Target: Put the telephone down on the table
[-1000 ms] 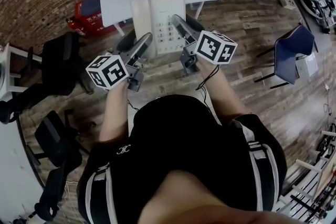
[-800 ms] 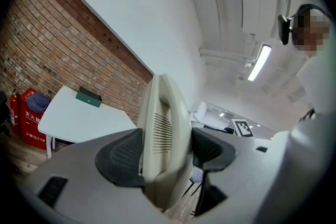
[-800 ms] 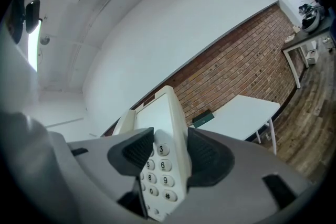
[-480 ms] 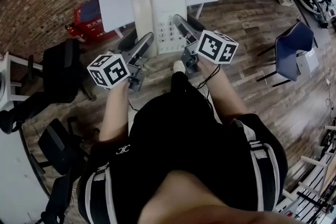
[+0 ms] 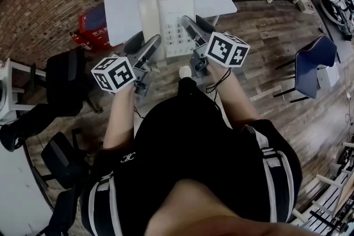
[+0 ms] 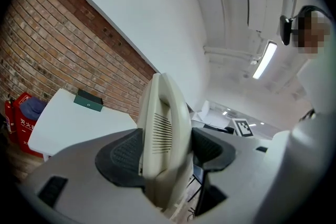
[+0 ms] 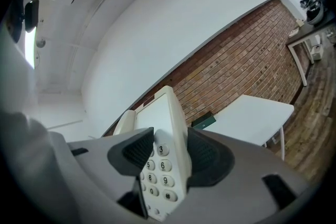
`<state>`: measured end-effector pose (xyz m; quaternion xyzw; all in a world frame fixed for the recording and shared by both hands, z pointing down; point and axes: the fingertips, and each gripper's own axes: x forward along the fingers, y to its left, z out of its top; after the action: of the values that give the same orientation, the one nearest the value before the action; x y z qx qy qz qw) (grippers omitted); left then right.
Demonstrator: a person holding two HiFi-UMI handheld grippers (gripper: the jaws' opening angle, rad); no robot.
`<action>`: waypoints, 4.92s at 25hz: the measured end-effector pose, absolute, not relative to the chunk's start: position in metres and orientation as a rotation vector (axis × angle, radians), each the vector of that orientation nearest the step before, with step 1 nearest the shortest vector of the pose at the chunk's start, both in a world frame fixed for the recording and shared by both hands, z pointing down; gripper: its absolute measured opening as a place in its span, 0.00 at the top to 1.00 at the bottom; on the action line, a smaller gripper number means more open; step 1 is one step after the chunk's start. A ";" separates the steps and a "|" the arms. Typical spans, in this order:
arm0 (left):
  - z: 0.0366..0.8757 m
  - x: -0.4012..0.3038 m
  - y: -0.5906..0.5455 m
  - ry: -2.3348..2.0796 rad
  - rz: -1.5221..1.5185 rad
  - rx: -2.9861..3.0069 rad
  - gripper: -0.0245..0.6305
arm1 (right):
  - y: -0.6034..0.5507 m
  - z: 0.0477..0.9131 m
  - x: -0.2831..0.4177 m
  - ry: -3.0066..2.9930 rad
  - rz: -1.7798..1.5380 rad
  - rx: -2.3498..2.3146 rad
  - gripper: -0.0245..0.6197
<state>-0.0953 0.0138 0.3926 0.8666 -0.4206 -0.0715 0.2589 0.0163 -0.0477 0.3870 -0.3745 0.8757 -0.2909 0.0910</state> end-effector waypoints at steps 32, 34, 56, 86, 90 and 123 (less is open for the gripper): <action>0.479 -0.134 -0.317 -1.215 -0.101 1.996 0.52 | -0.396 0.483 -0.031 2.722 -1.268 -1.040 0.69; 0.490 -0.140 -0.331 -1.221 -0.092 1.972 0.52 | -0.411 0.496 -0.039 2.718 -1.312 -1.028 0.69; 0.624 -0.194 -0.408 -1.075 -0.006 1.720 0.52 | -0.479 0.644 -0.088 2.638 -1.738 -1.149 0.70; 0.636 -0.229 -0.412 -1.278 0.054 1.730 0.54 | -0.493 0.647 -0.068 2.718 -1.510 -1.249 0.77; 0.580 -0.259 -0.424 -1.527 0.131 1.875 0.87 | -0.508 0.581 -0.069 2.878 -1.047 -1.280 0.93; 0.383 -0.252 -0.427 -1.960 0.119 2.171 0.96 | -0.487 0.374 -0.098 2.780 -0.242 -1.258 0.96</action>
<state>-0.2525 -0.4266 0.3832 0.7373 -0.6658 0.0406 0.1067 -0.0979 -0.4870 0.3735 -0.4105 0.9075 -0.0792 0.0402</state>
